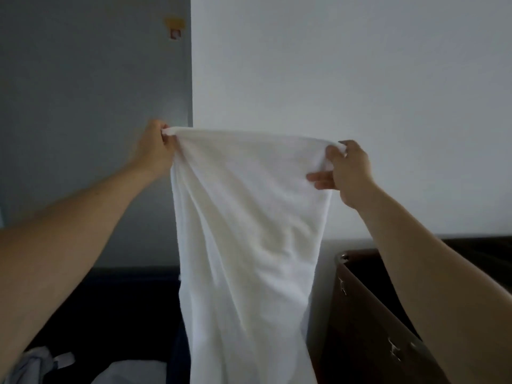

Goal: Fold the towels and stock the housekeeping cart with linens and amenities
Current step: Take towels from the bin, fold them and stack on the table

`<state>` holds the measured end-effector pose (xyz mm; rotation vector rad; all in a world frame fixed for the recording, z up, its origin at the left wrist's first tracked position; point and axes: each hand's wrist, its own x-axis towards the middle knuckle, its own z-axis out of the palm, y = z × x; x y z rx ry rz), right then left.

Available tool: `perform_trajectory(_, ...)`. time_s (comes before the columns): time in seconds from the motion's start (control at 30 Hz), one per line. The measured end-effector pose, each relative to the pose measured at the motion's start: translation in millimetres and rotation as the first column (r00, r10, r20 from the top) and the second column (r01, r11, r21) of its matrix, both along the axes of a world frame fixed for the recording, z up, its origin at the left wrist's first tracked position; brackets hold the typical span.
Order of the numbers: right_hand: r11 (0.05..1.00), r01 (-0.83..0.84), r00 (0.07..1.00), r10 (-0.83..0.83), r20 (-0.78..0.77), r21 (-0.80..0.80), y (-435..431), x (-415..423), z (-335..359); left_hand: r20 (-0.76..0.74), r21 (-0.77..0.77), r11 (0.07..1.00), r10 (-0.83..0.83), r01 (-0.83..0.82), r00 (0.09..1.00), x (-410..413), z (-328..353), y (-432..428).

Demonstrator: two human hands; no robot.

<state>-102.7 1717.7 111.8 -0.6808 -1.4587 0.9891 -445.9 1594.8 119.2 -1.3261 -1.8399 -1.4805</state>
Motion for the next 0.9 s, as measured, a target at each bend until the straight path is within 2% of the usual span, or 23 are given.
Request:
perform_trajectory(0.03, 1.0, 0.0, 1.0, 0.0, 0.013, 0.007, 0.3, -1.9, 3.5, 0.023, -0.033, 0.999, 0.025, -0.024, 0.999, -1.8, 3.7, 1.7)
perform_trajectory(0.1, 0.995, 0.055, 0.998, -0.052, -0.036, 0.082, 1.4, 0.9, 16.4, 0.096, -0.075, 0.995, -0.054, 0.061, 0.994, -1.0, 9.8, 2.4)
perform_trajectory(0.17, 0.971, 0.154, 0.981, -0.128, -0.145, 0.184, -0.7, 4.0, 30.9, 0.231, 0.06, 0.969, -0.246, 0.238, 0.942, 4.6, 21.0, -0.9)
perform_trajectory(0.23, 0.949, 0.214, 0.969, -0.177, -0.171, 0.231, -4.2, 4.5, 37.4, 0.312, 0.178, 0.923, -0.381, 0.34, 0.871, 8.1, 31.5, -2.8)
perform_trajectory(0.3, 0.949, 0.219, 0.973, -0.194, -0.127, 0.225, -5.4, 4.5, 36.2, 0.343, 0.182, 0.911, -0.411, 0.369, 0.845, 7.6, 31.9, -3.9)
perform_trajectory(0.37, 0.94, 0.243, 0.965, -0.208, -0.161, 0.24, -8.6, 6.8, 38.0, 0.329, 0.174, 0.908, -0.418, 0.38, 0.847, 7.5, 27.7, -5.1)
perform_trajectory(0.47, 0.931, 0.264, 0.958, -0.223, -0.178, 0.254, -16.5, 12.8, 41.0, 0.361, 0.253, 0.889, -0.454, 0.382, 0.815, 11.0, 19.9, -6.8)
perform_trajectory(0.63, 0.893, 0.318, 0.947, -0.282, -0.157, 0.319, -22.1, 21.8, 29.6, 0.427, 0.41, 0.802, -0.59, 0.435, 0.685, 22.2, 9.8, -8.4)
perform_trajectory(0.7, 0.902, 0.299, 0.954, -0.273, -0.123, 0.312, -23.7, 24.6, 24.7, 0.429, 0.421, 0.813, -0.57, 0.402, 0.701, 24.8, 3.7, -5.0)
perform_trajectory(0.8, 0.903, 0.305, 0.95, -0.267, -0.16, 0.303, -24.5, 27.3, 18.9, 0.391, 0.405, 0.817, -0.56, 0.41, 0.73, 29.3, -4.5, -1.7)
perform_trajectory(0.9, 0.934, 0.27, 0.961, -0.246, -0.128, 0.233, -23.4, 27.6, 11.4, 0.394, 0.385, 0.843, -0.519, 0.377, 0.759, 29.6, -9.7, 1.0)
